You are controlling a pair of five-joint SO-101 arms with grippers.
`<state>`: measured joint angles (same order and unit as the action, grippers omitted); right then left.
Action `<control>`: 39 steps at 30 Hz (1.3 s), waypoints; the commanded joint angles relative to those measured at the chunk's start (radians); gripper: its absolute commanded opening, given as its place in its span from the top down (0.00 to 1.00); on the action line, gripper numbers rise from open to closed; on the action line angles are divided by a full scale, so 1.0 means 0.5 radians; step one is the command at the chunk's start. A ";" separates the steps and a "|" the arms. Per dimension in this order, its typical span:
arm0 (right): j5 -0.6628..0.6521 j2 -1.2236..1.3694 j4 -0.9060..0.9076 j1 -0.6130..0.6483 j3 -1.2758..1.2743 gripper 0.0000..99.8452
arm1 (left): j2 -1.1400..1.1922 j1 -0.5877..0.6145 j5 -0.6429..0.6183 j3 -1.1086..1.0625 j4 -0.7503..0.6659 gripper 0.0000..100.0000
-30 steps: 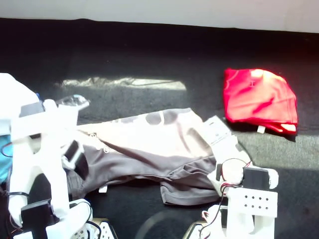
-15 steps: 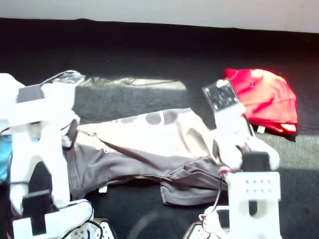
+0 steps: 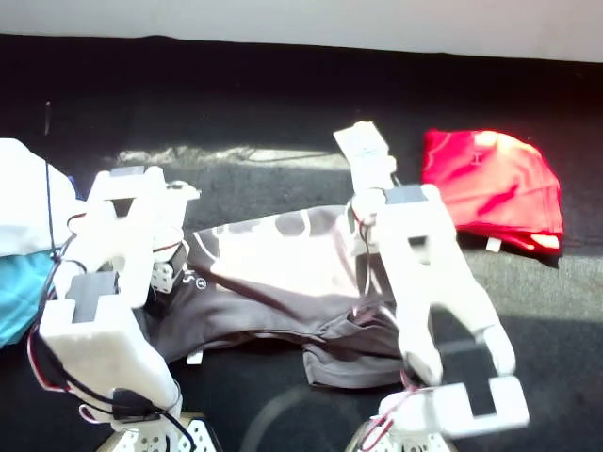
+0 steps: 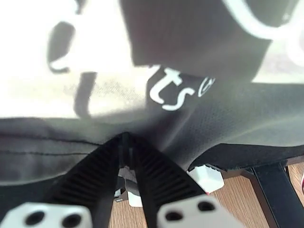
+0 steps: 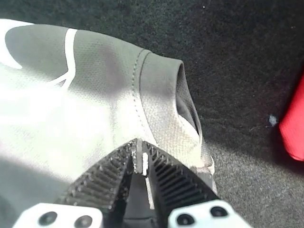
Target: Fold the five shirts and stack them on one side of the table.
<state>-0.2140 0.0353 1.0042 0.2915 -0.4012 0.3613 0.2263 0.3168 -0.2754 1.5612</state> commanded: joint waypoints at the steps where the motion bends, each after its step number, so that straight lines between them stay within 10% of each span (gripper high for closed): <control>1: 0.012 0.324 -0.020 -0.087 0.284 0.99 | 0.164 0.094 -0.006 0.315 0.000 0.99; 17: 0.015 0.944 0.032 -0.296 1.017 0.99 | 1.272 0.075 -0.006 2.137 0.405 0.99; 29: 0.015 0.928 0.523 -0.302 1.358 0.99 | 0.907 0.017 0.009 1.944 0.414 0.99; 39: 0.015 0.342 0.990 -0.229 1.496 0.99 | -0.259 0.014 0.110 0.747 0.402 0.99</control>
<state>-0.2094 0.3391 1.4385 0.1611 0.3506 0.4227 0.2401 0.3506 0.2938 1.7576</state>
